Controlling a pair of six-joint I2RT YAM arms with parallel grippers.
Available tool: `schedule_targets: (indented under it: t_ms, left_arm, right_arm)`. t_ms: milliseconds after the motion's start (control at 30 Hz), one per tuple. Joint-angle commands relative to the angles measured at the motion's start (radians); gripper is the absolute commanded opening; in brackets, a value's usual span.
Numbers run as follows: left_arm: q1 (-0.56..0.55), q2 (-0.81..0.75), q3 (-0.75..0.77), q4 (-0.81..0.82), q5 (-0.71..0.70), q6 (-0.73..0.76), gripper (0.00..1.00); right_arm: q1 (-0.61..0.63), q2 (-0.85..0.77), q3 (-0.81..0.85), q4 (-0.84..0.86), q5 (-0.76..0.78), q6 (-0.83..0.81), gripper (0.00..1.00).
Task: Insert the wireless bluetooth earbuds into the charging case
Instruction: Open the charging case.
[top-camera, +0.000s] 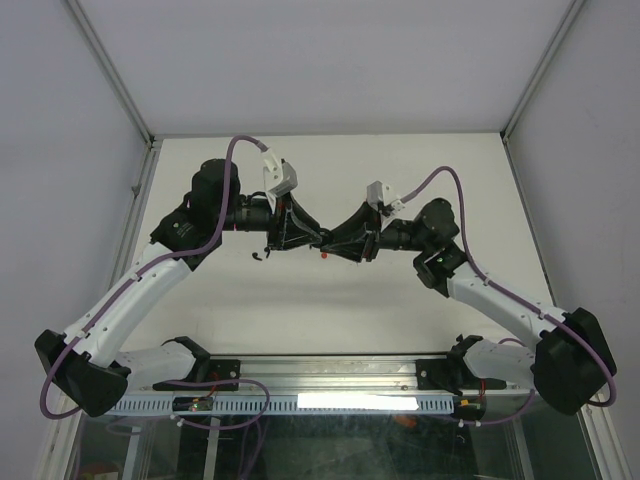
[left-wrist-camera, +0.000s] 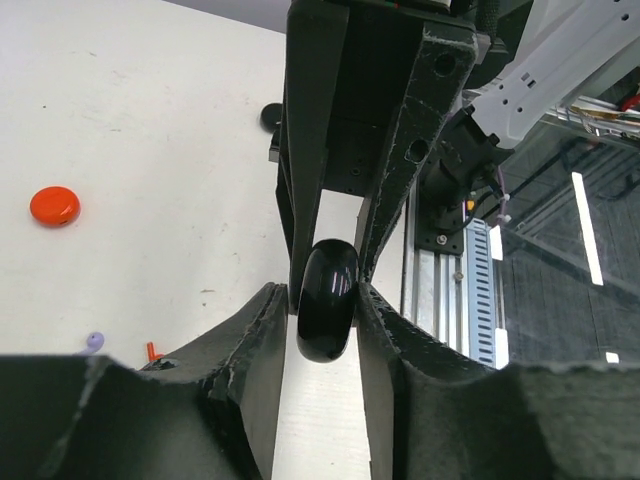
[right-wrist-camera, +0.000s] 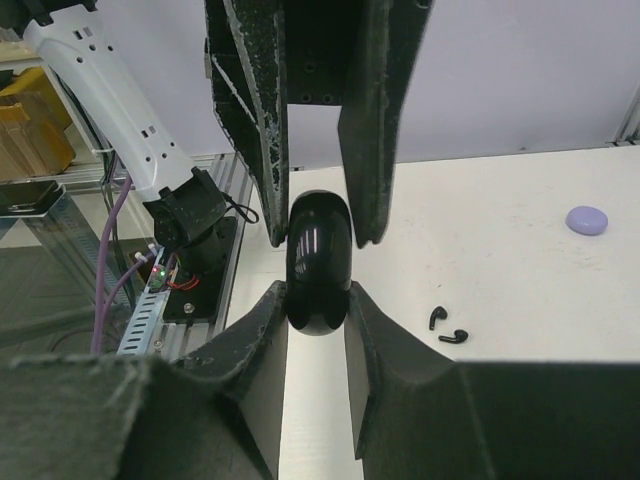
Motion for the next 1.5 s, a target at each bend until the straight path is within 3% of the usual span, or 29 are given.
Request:
schedule_targets:
  t_ms: [0, 300, 400, 867, 1067, 1467]
  left_arm:
    - [-0.010, 0.001, 0.036, 0.014, -0.038, -0.018, 0.36]
    - [-0.003, 0.014, 0.035, 0.013, -0.064, -0.049, 0.52]
    - [-0.002, 0.011, 0.027, 0.012, -0.036, -0.039, 0.65]
    - [-0.002, 0.022, -0.006, 0.002, -0.032, 0.004, 0.71]
    - [-0.002, 0.027, 0.005, 0.000, -0.088, -0.017, 0.66]
    - [0.053, 0.039, 0.029, 0.020, -0.018, -0.077, 0.64]
  right_arm:
    - [0.000, 0.000, -0.021, 0.152, -0.041, -0.037, 0.00]
    - [0.001, -0.009, -0.047, 0.182, -0.057, -0.069, 0.00]
    - [0.000, -0.014, -0.046, 0.160, -0.039, -0.073, 0.00]
    - [0.000, -0.024, -0.042, 0.157, -0.031, -0.052, 0.00]
    - [0.001, -0.026, -0.043, 0.160, -0.044, -0.048, 0.00]
    - [0.000, -0.049, -0.059, 0.134, -0.076, -0.087, 0.00]
